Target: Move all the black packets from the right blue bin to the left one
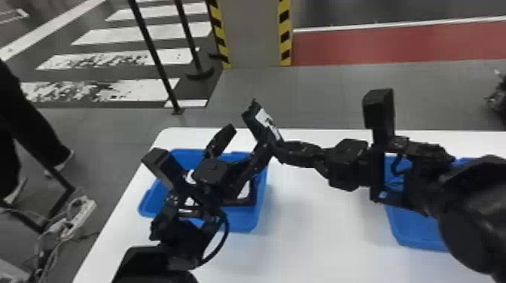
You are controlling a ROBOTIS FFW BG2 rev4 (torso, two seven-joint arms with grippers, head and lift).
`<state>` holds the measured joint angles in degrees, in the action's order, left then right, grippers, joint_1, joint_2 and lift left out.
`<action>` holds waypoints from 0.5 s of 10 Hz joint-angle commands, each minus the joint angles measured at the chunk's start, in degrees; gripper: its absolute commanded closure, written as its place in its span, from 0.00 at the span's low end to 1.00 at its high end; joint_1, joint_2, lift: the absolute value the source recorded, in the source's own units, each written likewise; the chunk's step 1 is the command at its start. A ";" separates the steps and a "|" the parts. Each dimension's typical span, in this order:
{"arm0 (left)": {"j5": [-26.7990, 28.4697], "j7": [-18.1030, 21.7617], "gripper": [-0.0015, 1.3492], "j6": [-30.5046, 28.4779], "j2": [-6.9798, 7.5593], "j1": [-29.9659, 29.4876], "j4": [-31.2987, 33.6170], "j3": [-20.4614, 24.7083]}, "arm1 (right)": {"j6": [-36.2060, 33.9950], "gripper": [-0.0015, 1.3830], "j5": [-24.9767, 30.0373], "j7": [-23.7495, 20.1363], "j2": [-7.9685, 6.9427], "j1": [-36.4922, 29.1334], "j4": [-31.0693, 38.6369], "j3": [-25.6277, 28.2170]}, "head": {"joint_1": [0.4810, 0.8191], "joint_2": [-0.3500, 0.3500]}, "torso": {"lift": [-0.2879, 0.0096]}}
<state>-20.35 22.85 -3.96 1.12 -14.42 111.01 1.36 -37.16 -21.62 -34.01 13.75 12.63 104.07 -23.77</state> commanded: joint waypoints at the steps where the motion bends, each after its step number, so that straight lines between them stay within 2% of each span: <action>1: 0.04 0.00 0.10 -0.53 0.02 -0.06 0.01 0.04 | -0.11 0.82 -0.88 0.00 0.14 1.01 -0.78 -2.16 | 0.63 0.82 | 0.60; 4: 0.75 0.09 0.10 -4.33 -0.06 0.08 0.15 0.13 | -0.11 0.82 -2.73 0.09 0.14 2.84 -2.47 -5.94 | 0.63 0.87 | 0.60; 5: 1.19 -0.09 0.33 -5.03 -0.15 -0.06 0.29 0.31 | -0.11 0.82 -2.90 0.00 0.14 2.98 -2.61 -6.29 | 0.63 0.88 | 0.60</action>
<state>-19.37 22.72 -8.37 1.03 -14.45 111.25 1.58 -37.26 -24.37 -33.99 13.89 15.46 101.61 -29.76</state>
